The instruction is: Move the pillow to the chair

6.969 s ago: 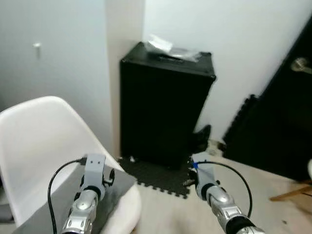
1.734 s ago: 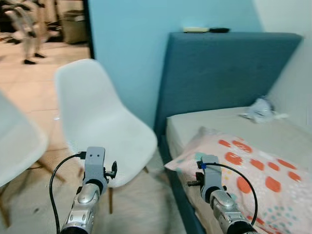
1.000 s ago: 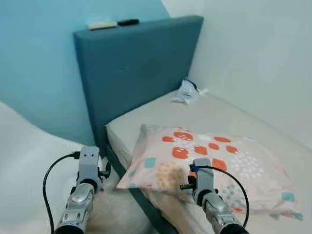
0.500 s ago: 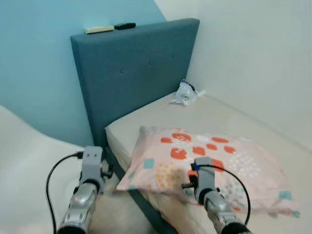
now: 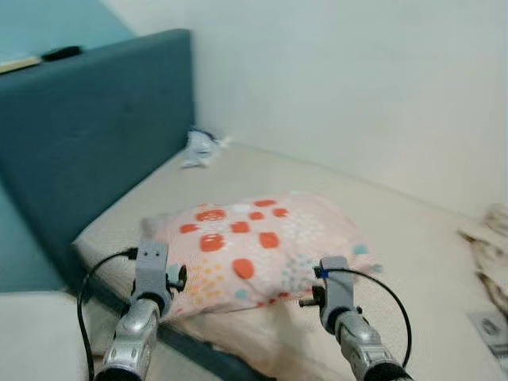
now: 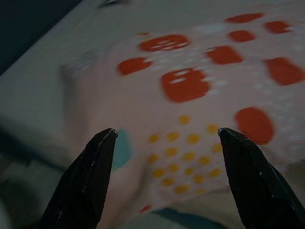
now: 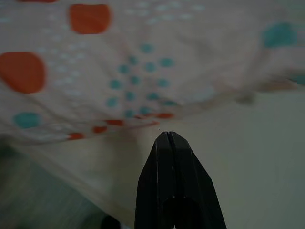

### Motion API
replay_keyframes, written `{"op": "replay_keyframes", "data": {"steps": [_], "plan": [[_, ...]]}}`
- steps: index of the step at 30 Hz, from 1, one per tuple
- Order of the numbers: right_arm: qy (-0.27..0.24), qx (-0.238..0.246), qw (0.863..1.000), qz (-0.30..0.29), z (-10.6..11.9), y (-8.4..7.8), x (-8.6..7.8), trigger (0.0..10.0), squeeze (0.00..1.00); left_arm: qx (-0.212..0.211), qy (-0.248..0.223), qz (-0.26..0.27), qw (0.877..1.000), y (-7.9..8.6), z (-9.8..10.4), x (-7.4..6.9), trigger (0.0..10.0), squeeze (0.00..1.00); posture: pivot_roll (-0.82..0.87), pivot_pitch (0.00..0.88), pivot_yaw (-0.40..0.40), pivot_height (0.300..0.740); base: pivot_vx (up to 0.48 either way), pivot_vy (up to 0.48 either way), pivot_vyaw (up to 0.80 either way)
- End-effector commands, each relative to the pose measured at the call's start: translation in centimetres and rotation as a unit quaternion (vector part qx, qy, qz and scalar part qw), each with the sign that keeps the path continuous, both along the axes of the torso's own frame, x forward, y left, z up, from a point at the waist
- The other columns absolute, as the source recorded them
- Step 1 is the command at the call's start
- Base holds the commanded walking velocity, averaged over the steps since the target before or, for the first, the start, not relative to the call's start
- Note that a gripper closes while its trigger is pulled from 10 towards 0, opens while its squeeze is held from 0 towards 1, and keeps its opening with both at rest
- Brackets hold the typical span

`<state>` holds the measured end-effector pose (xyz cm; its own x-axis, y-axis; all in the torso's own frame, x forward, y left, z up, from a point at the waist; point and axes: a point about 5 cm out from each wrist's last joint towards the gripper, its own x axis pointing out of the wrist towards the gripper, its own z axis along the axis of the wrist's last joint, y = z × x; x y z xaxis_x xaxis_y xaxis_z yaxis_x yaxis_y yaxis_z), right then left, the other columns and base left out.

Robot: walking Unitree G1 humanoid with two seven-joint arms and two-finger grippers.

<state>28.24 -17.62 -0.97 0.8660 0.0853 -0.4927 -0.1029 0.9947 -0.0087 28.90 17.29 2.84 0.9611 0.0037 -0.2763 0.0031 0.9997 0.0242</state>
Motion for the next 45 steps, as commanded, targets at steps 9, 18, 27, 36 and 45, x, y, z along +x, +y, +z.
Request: {"op": "replay_keyframes", "data": {"steps": [9, 18, 27, 36, 45], "plan": [[0.013, 0.011, 1.000, -0.011, -0.3, 0.0, -0.2, 10.0, 0.00, 0.008, 0.010, -0.007, 1.000, -0.1, -0.4, -0.2, 10.0, 0.00, -0.02, 0.012, -0.068, 0.740, 0.000, 0.000, -0.80], [0.016, 0.012, 1.000, -0.012, -0.4, -0.1, -0.3, 10.0, 0.00, 0.008, 0.008, -0.004, 1.000, -0.1, -0.4, -0.2, 10.0, 0.00, -0.02, 0.018, -0.068, 0.740, 0.000, 0.000, -0.80], [0.017, 0.012, 1.000, -0.016, -0.4, -0.2, -0.3, 10.0, 0.00, 0.005, 0.006, -0.004, 1.000, -0.3, -0.3, 0.0, 10.0, 0.00, -0.02, 0.021, -0.068, 0.740, 0.000, 0.000, -0.80], [-0.006, 0.010, 1.000, -0.014, 0.0, -0.2, -0.1, 10.0, 0.00, 0.009, 0.001, 0.019, 1.000, 0.3, -0.1, 0.1, 10.0, 0.00, -0.03, 0.026, -0.067, 0.740, 0.000, 0.000, -0.44], [-0.046, -0.021, 0.997, 0.063, 0.8, 1.4, 0.3, 10.0, 0.00, 0.068, 0.055, 0.069, 0.994, 2.6, -1.6, -1.0, 10.0, 0.00, -0.02, 0.029, -0.066, 0.740, 0.000, 0.000, 0.00]]}}
